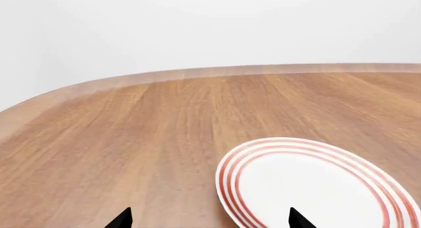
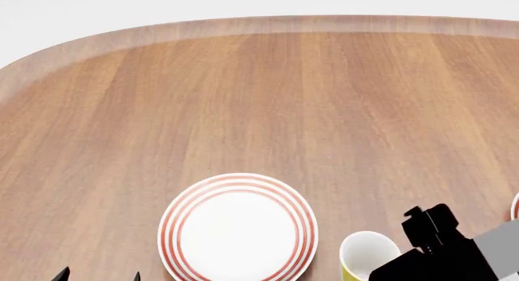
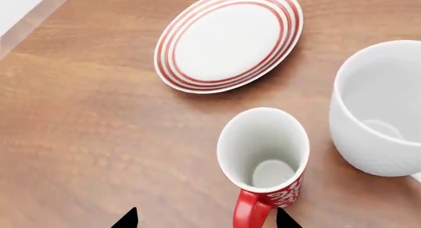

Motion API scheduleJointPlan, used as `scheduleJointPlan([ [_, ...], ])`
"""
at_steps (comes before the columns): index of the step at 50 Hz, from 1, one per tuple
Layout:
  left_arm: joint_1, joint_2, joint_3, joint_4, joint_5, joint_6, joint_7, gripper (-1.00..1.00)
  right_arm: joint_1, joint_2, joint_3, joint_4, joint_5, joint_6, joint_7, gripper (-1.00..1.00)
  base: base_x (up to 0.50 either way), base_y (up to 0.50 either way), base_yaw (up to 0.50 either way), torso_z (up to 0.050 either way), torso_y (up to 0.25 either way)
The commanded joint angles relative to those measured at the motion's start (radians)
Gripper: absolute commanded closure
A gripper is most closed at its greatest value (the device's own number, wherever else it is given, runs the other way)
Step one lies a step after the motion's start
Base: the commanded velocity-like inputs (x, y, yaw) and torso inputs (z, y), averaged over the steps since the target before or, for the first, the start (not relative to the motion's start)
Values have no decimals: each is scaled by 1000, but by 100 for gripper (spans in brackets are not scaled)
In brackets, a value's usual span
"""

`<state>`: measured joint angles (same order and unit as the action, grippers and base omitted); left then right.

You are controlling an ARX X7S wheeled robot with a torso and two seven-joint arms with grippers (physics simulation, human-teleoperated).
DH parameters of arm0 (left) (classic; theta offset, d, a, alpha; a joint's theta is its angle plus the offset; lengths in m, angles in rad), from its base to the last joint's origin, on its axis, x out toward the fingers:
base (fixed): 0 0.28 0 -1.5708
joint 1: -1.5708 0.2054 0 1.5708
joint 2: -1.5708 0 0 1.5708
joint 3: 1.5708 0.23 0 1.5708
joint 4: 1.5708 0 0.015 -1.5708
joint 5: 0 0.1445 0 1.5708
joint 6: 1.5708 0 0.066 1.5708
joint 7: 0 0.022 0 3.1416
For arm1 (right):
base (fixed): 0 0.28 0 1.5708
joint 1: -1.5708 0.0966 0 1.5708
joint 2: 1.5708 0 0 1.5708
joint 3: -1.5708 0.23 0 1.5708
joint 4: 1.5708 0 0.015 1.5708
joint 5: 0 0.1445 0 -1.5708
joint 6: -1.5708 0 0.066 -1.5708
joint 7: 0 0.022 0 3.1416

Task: Put the red mug on the left plate.

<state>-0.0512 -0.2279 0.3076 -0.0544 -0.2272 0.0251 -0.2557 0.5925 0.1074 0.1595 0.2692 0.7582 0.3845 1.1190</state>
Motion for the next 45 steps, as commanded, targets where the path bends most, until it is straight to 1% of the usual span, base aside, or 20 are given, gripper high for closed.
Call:
scheduleJointPlan([
  [1, -2, -3, 4, -2, -5, 1, -3, -100, 47, 0, 7, 103, -8, -40, -10, -100, 0, 0, 0, 0, 0],
  [27, -4, -9, 16, -4, -7, 5, -11, -100, 88, -5, -2, 256, -19, -102, -38, -100, 0, 0, 0, 0, 0],
  [41, -7, -13, 20, -7, -10, 7, -15, -100, 143, 1, -2, 413, -47, -178, -75, -100, 0, 0, 0, 0, 0],
  [45, -6, -14, 22, -2, -13, 5, -17, -100, 169, 5, -2, 490, -57, -209, -99, -100, 0, 0, 0, 0, 0],
])
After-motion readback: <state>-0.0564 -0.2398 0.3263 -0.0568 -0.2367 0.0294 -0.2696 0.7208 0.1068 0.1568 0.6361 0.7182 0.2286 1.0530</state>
